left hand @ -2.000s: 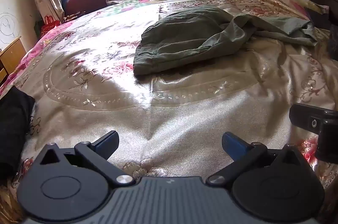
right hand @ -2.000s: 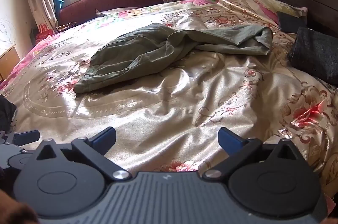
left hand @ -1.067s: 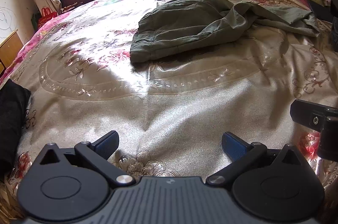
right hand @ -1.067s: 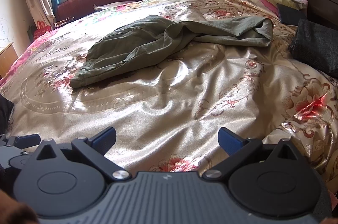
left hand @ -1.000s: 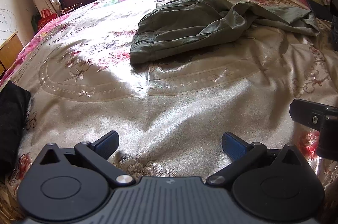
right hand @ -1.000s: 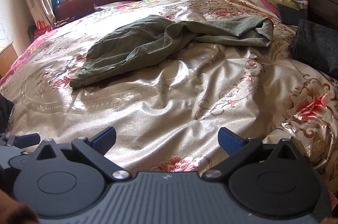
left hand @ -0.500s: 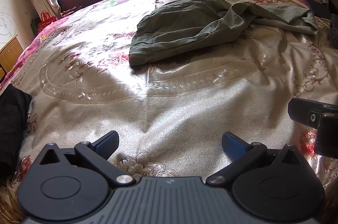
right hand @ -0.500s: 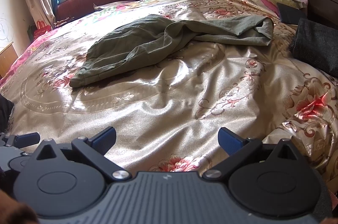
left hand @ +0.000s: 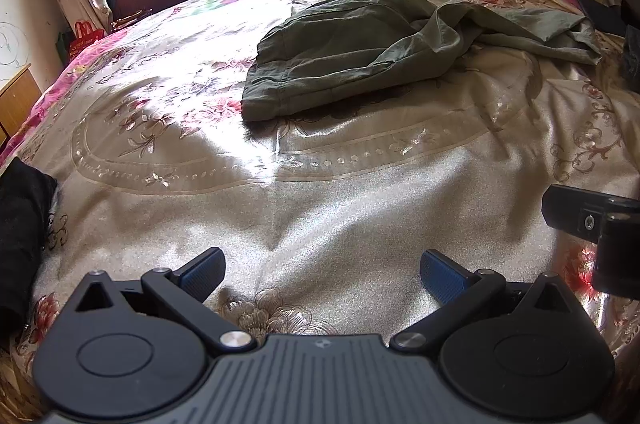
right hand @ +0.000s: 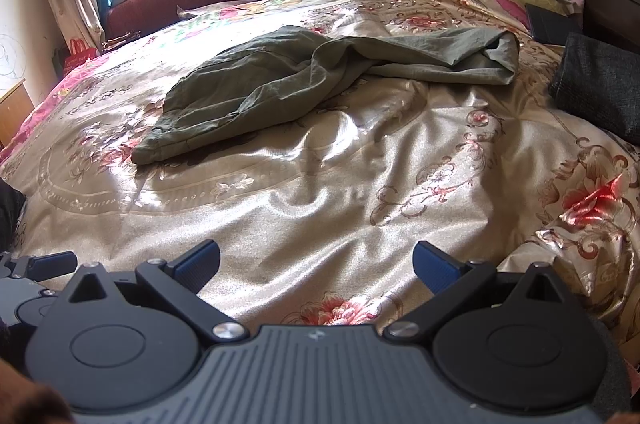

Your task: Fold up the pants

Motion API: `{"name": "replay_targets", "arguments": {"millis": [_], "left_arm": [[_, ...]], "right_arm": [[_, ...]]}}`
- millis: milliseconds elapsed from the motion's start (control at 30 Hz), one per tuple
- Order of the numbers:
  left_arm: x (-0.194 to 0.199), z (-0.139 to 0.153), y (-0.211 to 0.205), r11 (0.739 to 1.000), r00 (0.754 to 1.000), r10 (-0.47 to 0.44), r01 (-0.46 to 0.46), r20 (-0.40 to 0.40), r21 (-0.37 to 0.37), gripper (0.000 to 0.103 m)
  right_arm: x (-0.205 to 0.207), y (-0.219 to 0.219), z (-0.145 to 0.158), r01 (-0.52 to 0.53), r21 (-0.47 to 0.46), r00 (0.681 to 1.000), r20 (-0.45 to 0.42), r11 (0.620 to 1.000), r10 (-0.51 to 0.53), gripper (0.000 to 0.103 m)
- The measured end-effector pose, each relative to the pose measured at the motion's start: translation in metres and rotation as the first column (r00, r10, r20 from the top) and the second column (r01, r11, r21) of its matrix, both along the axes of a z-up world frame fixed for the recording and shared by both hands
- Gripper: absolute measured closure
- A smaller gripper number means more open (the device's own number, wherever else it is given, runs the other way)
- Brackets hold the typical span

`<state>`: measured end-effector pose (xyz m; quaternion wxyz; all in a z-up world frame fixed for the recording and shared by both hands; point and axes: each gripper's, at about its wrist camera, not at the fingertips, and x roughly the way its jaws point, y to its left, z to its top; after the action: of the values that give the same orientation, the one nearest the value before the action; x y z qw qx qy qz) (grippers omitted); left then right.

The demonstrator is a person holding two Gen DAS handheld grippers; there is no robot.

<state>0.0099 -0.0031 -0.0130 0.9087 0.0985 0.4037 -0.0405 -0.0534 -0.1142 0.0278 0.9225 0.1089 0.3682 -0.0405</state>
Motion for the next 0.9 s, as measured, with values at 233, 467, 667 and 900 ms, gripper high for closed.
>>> {"name": "replay_targets", "arguments": {"millis": [233,467,667,900], "left_arm": [[-0.0001,-0.0007,-0.0013,1.000,1.000,-0.003,0.003,0.002,0.005,0.000],[-0.0001,-0.0007,-0.0014,1.000,1.000,-0.002,0.002,0.002,0.004,0.000],[0.0003,-0.0008,-0.0019,1.000,1.000,-0.003,0.003,0.002,0.005,0.000],[0.0002,-0.0008,-0.0019,1.000,1.000,-0.003,0.003,0.003,0.005,0.000]], "right_arm": [[0.0008,-0.0003,-0.0010,-0.002,0.002,1.000,-0.003,1.000,0.002,0.001],[0.0010,-0.0003,-0.0010,-0.002,0.002,1.000,-0.004,1.000,0.002,0.001],[0.0008,-0.0004,-0.0011,-0.001,0.002,1.000,-0.004,1.000,0.001,0.001],[0.0010,-0.0001,-0.0017,-0.003,0.003,1.000,-0.005,1.000,0.003,0.001]]}}
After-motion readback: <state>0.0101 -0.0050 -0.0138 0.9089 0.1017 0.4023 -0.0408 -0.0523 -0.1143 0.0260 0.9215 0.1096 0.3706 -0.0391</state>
